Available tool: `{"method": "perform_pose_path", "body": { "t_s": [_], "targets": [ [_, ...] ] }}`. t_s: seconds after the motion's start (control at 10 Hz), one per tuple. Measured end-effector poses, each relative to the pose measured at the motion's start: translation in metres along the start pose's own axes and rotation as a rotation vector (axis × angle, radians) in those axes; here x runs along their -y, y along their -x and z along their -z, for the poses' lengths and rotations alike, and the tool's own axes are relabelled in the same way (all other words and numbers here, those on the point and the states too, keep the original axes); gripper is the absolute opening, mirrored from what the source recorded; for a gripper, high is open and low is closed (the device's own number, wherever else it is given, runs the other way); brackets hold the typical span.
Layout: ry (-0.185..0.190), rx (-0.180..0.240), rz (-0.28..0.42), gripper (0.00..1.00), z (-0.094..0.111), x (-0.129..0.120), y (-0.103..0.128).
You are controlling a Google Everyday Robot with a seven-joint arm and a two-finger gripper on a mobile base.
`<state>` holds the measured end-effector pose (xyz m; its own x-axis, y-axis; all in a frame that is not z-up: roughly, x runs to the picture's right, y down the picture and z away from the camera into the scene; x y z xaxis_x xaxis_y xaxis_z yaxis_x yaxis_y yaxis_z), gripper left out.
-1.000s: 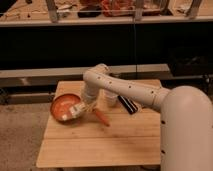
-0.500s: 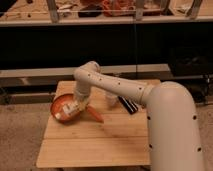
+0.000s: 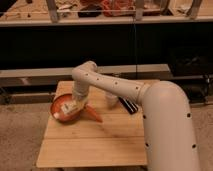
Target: Place the bottle in the ceramic bowl
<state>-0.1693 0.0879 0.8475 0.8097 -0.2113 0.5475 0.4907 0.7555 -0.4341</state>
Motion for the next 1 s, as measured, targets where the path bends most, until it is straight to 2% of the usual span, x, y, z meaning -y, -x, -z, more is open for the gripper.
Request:
{"method": "perform_pose_path", "body": {
  "t_s": [0.1,0.3,0.5,0.7,1.0],
  "targets": [
    [0.002,0.0,0.003,0.01,-0.0009,0.0013,0.0013],
    [0.004,0.004,0.006,0.08,-0.0034,0.003,0.0027],
    [0.004,0.004,0.004,0.08,-0.0041,0.004,0.0019],
    [0.005,0.006,0.003,0.17,-0.0052,0.0049,0.003],
    [0.005,0.009,0.002,0.18,-0.0069,0.0062,0.0039]
  ]
}}
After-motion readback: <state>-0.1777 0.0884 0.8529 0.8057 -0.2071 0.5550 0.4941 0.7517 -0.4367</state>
